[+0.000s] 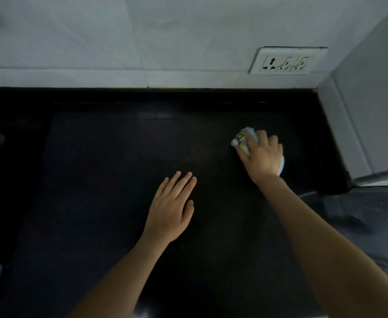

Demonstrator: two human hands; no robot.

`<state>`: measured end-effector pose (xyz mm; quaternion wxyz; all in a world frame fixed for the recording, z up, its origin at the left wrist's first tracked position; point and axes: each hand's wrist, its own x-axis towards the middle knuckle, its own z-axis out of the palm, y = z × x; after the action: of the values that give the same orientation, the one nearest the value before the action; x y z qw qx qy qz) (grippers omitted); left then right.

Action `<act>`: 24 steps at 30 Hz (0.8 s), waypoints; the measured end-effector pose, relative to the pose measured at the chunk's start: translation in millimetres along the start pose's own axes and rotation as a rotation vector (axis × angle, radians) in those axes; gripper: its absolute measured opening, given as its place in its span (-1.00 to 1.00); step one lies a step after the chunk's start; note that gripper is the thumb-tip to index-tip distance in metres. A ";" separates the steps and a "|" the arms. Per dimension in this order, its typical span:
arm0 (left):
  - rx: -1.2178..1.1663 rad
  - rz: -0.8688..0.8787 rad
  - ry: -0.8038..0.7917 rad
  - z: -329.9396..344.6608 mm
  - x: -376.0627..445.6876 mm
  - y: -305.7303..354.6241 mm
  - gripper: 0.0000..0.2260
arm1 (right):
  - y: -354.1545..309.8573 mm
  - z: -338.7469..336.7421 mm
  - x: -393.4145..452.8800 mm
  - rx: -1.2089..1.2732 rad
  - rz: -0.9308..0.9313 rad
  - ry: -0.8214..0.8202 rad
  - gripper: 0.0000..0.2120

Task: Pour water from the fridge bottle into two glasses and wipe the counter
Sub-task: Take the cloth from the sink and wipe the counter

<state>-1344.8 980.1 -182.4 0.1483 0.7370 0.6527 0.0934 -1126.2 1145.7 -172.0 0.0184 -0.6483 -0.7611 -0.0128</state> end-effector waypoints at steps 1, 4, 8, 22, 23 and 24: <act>0.000 0.000 -0.006 -1.0 0.2 -0.2 -0.54 | -7.4 -1.0 -9.3 0.011 0.003 0.009 -0.50; -0.002 -0.006 -0.009 -3.3 -0.5 0.1 -0.54 | -33.4 -4.5 -86.4 0.049 -0.176 0.030 -0.51; 0.009 0.007 -0.022 -2.1 -0.9 -0.5 -0.53 | -14.3 -5.4 -169.1 0.090 -0.496 0.021 -0.46; 0.085 -0.003 -0.037 0.0 0.0 1.4 -0.51 | 2.8 4.4 -38.9 0.022 0.009 0.051 -0.49; 0.115 -0.003 -0.045 0.6 -1.8 0.9 -0.50 | -0.7 4.3 -63.7 0.025 -0.008 0.067 -0.51; 0.150 -0.003 -0.052 0.7 -2.4 1.6 -0.49 | -3.0 2.2 -92.4 0.036 -0.039 0.087 -0.52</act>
<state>-1343.4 977.4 -182.3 0.1096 0.7472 0.6551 0.0250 -1114.5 1054.2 -178.3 0.0629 -0.6316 -0.7722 -0.0279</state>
